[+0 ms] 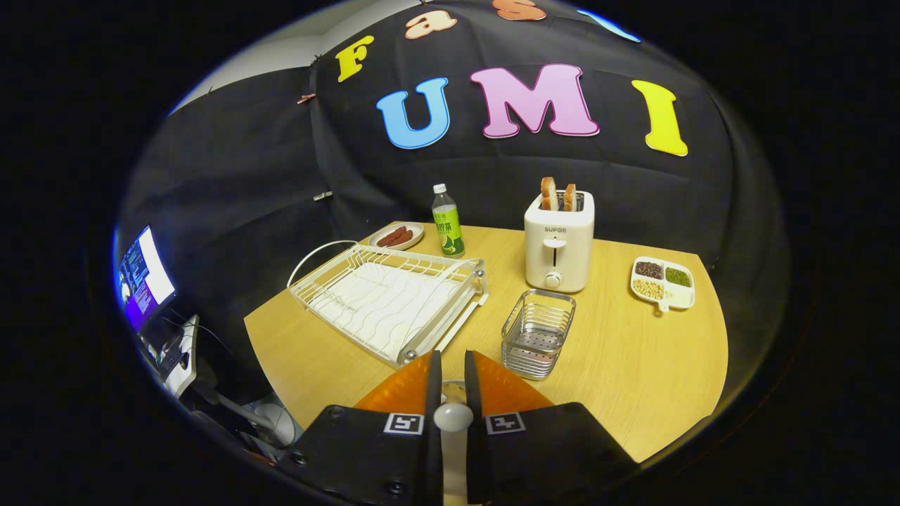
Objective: Take the plate from the dish rack, then take the spoon from the basket and place it into the plate.
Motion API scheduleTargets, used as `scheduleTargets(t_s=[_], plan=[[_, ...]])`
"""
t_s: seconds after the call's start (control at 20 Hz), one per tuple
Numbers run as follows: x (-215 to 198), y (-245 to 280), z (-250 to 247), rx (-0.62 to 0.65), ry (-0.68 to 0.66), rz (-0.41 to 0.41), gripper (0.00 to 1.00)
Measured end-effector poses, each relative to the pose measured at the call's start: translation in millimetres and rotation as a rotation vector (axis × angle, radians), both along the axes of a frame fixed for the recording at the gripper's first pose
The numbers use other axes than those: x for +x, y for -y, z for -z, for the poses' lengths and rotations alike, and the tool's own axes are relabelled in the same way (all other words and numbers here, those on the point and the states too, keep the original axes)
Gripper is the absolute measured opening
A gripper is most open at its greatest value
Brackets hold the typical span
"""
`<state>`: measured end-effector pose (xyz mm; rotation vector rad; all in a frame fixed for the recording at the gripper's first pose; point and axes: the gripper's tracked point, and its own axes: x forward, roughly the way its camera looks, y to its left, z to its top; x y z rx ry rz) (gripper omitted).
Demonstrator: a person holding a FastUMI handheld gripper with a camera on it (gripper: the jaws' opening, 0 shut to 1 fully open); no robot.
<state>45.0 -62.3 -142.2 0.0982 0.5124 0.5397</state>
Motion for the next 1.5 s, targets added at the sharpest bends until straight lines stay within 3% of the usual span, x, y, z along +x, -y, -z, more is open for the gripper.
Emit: scheduleTargets(t_s=[0.5, 1.0, 1.05, 1.2, 1.5], plan=[[-14.6, -4.2, 47.4, -0.055, -0.086, -0.047, 0.20], [-20.1, 5.5, 60.3, -0.077, -0.141, -0.022, 0.27], [-19.2, 4.1, 58.9, -0.063, -0.147, -0.014, 0.36], [-10.2, 9.7, 42.2, -0.037, -0.130, 0.053, 1.00], [3.8, 34.1, -31.7, -0.007, -0.032, 0.255, 0.99]])
